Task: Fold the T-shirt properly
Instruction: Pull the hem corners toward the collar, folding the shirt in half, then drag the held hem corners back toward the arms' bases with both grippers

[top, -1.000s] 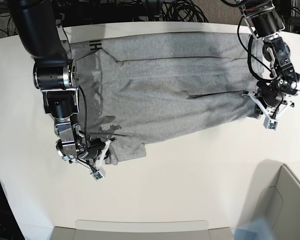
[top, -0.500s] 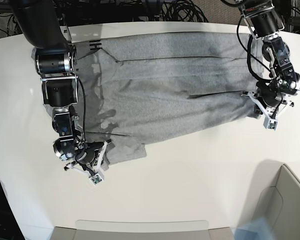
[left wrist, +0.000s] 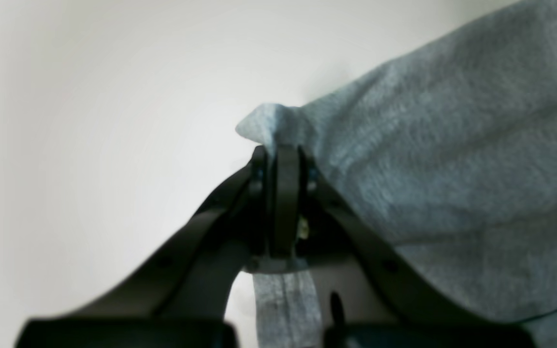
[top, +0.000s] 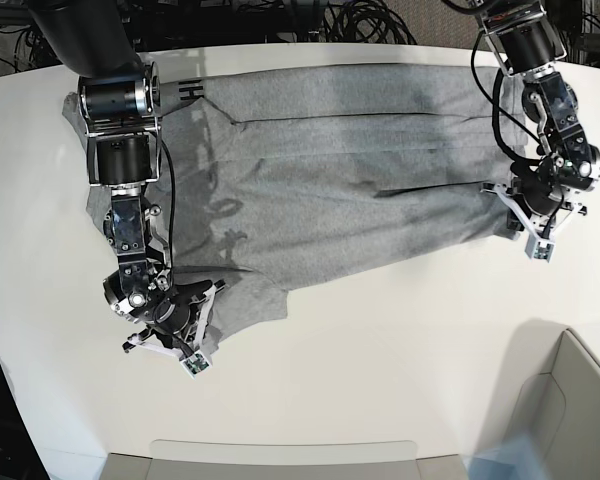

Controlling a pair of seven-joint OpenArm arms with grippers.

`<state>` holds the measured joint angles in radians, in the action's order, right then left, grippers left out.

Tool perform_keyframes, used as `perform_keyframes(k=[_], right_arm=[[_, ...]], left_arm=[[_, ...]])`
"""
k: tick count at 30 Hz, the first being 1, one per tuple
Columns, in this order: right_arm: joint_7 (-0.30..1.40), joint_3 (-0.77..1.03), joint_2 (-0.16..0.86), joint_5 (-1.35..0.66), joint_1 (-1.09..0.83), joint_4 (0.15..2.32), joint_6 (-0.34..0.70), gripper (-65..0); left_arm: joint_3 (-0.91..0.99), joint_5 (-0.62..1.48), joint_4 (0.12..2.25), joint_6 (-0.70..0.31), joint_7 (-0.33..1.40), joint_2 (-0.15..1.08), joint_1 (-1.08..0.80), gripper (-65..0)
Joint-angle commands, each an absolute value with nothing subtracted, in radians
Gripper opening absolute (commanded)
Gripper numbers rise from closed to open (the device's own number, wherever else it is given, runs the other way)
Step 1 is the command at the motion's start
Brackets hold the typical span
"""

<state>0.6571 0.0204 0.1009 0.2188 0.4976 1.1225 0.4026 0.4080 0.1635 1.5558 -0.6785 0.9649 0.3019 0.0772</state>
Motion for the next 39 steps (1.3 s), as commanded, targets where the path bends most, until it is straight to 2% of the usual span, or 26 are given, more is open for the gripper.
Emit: perform_keyframes(k=[1,6,18,29,39], right_arm=[[0.665,0.024,0.117,0.217,0.516,1.156,0.398,-65.0],[0.714,0.025,0.119,0.216,0.469,1.236,0.450,-65.0],[0.839,0.188,0.119,0.222,0.360,1.489,0.605,-65.0],[0.897,0.236,0.139,0.219,0.341,1.610,0.613,-65.0],[0.912,0.236,0.156,0.217,0.366,1.616,0.613,-65.0]], left_arm=[[0.414,0.174,1.596,-0.679,0.947,0.320,0.097,-65.0],[0.417,0.174,1.627,-0.679,1.023,0.320,0.097,-65.0],[0.418,0.174,1.730,-0.679,1.030,0.320,0.021,-65.0],[0.420,0.174,1.774,-0.679,1.032,0.320,-0.018,-65.0],[0.420,0.174,1.822,-0.679,1.032,0.320,-0.024,-65.0]])
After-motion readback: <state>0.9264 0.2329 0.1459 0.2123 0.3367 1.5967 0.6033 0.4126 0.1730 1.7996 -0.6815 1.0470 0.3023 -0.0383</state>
